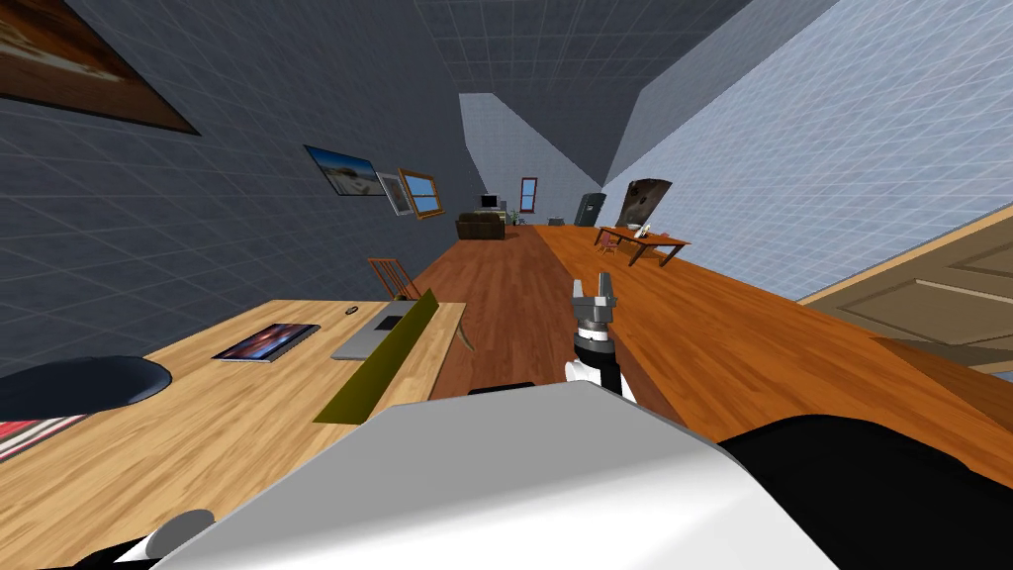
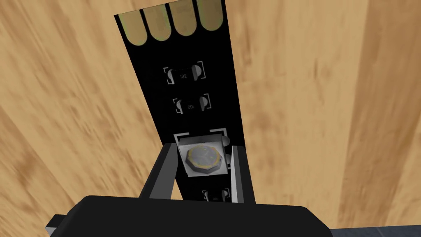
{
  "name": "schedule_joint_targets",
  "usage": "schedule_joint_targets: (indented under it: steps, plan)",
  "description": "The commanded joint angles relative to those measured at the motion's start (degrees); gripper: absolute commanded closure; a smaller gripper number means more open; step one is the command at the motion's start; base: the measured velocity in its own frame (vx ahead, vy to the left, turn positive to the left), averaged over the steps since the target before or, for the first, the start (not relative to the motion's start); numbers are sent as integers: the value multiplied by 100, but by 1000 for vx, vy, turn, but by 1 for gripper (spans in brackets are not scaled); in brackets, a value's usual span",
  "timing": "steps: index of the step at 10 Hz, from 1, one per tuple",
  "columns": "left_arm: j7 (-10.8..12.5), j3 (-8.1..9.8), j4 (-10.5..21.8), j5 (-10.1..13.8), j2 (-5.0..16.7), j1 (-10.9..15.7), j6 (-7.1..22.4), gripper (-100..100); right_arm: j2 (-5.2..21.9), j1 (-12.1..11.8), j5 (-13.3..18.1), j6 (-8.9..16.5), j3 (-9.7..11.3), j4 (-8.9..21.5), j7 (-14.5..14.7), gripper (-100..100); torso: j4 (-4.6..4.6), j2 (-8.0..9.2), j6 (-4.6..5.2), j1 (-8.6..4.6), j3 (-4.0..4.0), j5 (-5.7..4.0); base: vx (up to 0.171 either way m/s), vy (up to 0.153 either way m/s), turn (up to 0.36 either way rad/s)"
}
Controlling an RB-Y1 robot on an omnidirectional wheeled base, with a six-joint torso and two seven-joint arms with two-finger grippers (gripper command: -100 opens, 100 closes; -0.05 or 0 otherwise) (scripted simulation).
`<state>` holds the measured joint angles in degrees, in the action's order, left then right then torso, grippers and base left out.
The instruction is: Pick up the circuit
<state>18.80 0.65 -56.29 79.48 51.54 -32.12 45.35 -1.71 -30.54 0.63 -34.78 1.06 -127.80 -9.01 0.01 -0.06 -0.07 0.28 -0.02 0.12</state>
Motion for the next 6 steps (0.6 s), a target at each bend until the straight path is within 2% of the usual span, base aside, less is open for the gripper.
schedule_joint_targets:
  steps: [1, 2, 3, 4, 5, 6]
  plan:
    - [0, 0, 0, 0, 0, 0, 0, 100, 0, 0, 0, 0, 0, 0, 0, 0, 0, 0, 0, 0, 0, 0, 0, 0, 0]
    - [0, 0, 0, 0, 0, 0, 1, 0, 0, 0, 0, 0, 0, 0, 0, 0, 0, 0, 0, 1, 0, 0, 0, 0, 0]
    - [-25, 23, -48, 162, 175, -70, 63, 100, 0, 0, 0, 0, 0, 0, 0, 0, 0, 0, 0, 1, 0, 0, -10, -29, -3]
    - [-9, 31, -98, 228, 259, -113, 101, 100, 0, 0, 0, 0, 0, 0, 0, 0, 1, 3, 1, -8, 2, -5, -16, -50, 1]
    - [5, 21, -80, 169, 203, -83, 71, 100, 0, 0, 0, 0, 0, 0, 0, 0, 1, 5, 1, -18, 3, -7, -7, -22, 3]
    - [6, 24, -85, 178, 216, -87, 81, 0, 0, 0, 0, 0, 0, 0, 0, 0, 1, 4, 0, -11, 3, -3, 0, 0, 0]
